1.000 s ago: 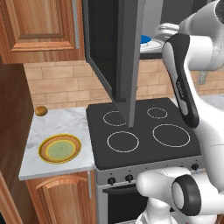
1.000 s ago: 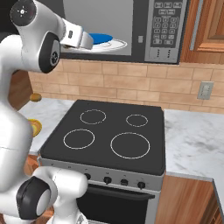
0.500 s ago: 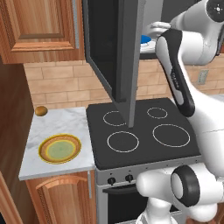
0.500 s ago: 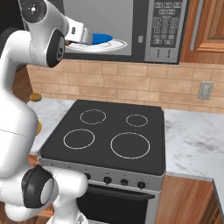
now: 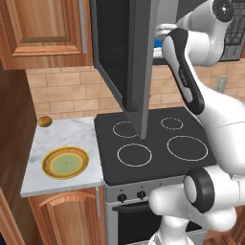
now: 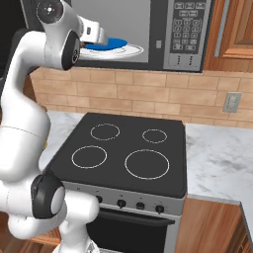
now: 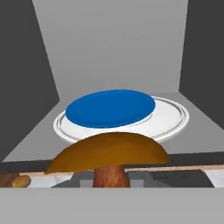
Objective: Pick the mushroom from the counter and place it in the microwave. Then turn on the microwave.
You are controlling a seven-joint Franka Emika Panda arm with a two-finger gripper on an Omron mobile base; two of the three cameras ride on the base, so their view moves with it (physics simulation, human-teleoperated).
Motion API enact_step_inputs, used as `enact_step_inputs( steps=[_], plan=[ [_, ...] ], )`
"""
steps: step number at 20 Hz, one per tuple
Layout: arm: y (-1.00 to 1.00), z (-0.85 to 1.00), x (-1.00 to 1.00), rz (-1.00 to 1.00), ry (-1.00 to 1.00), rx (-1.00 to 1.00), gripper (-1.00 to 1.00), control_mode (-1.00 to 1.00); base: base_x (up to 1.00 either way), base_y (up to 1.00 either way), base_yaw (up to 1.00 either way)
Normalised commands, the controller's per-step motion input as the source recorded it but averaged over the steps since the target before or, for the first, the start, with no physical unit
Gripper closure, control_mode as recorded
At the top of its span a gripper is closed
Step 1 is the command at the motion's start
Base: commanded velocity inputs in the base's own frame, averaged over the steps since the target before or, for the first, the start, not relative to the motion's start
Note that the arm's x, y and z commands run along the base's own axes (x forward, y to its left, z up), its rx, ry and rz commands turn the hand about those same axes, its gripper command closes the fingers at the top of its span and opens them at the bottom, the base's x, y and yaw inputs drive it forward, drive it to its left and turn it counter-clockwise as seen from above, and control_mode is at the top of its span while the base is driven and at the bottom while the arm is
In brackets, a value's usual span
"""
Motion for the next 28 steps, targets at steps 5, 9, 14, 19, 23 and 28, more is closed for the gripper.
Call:
enact_step_inputs(
  steps=[5,9,14,19,23,28],
  plan=[
    [0.01,0.00,0.40,0.02,0.00,-0.05,1.00,-1.00,0.00,0.00,0.00],
    [0.03,-0.01,0.38,0.02,0.00,-0.03,1.00,-1.00,0.00,0.00,0.00],
    [0.01,-0.06,0.46,0.02,0.03,-0.02,1.00,-1.00,0.00,0.00,0.00],
    [0.02,-0.08,0.36,0.02,0.04,-0.02,1.00,-1.00,0.00,0.00,0.00],
    [0.06,-0.05,0.37,0.02,0.03,-0.02,1.00,-1.00,0.00,0.00,0.00],
    [0.04,-0.07,0.30,0.02,0.02,-0.03,1.00,-1.00,0.00,0.00,0.00]
  ],
)
